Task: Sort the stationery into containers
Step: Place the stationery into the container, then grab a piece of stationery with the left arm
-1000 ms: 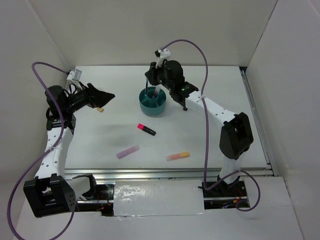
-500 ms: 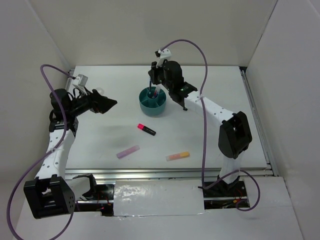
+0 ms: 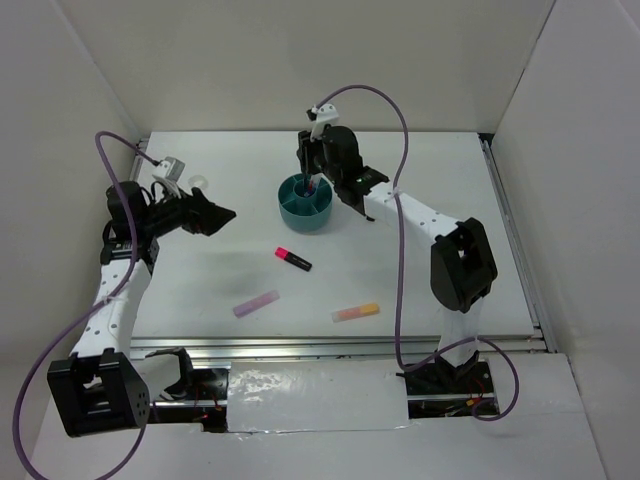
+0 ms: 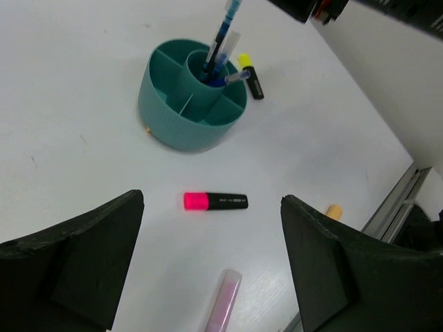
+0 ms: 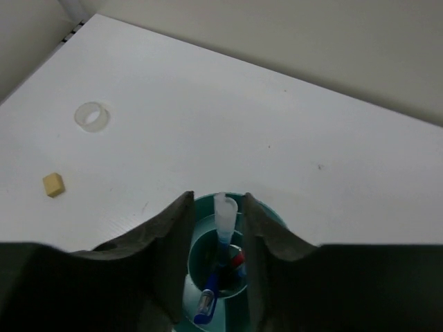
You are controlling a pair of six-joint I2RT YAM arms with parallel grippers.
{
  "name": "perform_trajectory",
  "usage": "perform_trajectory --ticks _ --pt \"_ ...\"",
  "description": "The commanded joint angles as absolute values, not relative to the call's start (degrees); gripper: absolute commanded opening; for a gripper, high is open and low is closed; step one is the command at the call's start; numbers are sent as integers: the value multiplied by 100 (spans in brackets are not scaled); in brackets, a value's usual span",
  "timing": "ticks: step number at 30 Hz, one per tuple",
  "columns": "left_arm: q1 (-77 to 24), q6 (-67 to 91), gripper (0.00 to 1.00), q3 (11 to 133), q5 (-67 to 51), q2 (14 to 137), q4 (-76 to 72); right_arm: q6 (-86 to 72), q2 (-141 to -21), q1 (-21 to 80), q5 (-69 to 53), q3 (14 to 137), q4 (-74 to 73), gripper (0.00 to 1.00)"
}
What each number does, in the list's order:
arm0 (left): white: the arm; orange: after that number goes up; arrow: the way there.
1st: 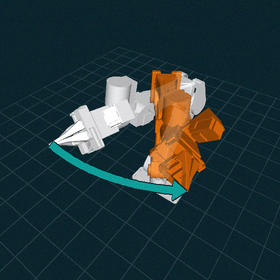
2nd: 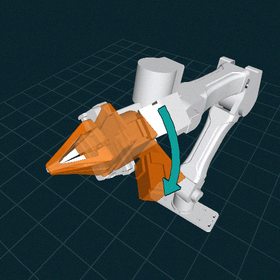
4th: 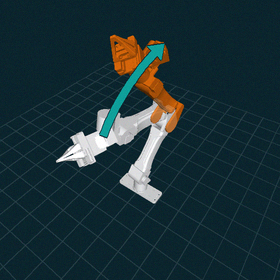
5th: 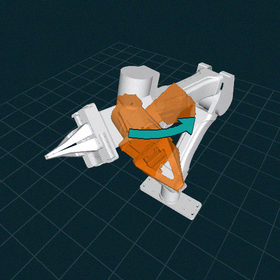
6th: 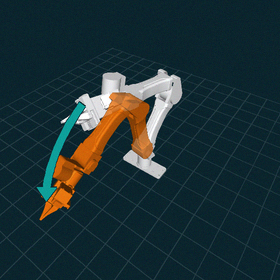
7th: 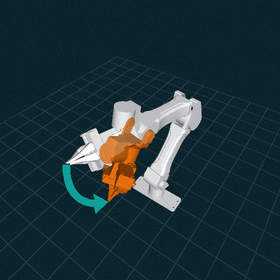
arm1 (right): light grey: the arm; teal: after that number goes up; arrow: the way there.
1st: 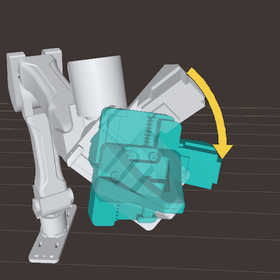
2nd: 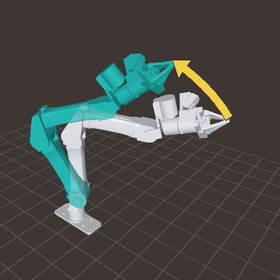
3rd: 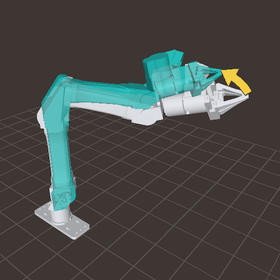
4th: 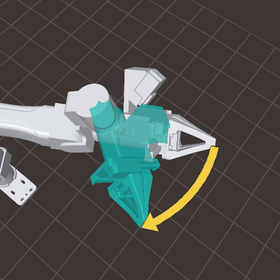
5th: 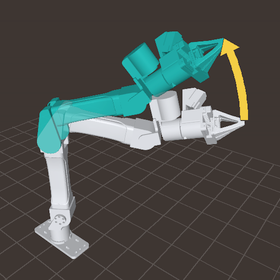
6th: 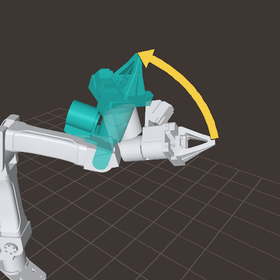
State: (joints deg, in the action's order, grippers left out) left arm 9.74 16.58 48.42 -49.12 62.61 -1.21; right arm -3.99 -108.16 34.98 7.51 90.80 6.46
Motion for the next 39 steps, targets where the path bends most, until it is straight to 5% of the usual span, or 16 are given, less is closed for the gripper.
perform_trajectory --ticks 1,3,12,23,39 --pt "853 583 91 5044 -4993 6328 691 -711 -10679 3472 677 9509 493 47" --pt "748 -460 88 5115 -4957 6398 1448 -799 -10504 3498 598 9554 291 56" --pt "-569 -3821 78 4984 -4001 6240 3902 -415 -9212 3402 27 9362 -404 56" --pt "-1608 -4333 68 4949 -2418 7172 4843 930 -6980 2786 -747 7298 -1318 50" --pt "-2881 -2611 68 4737 -1811 8033 3262 1863 -5564 2980 -546 5433 -1679 51"
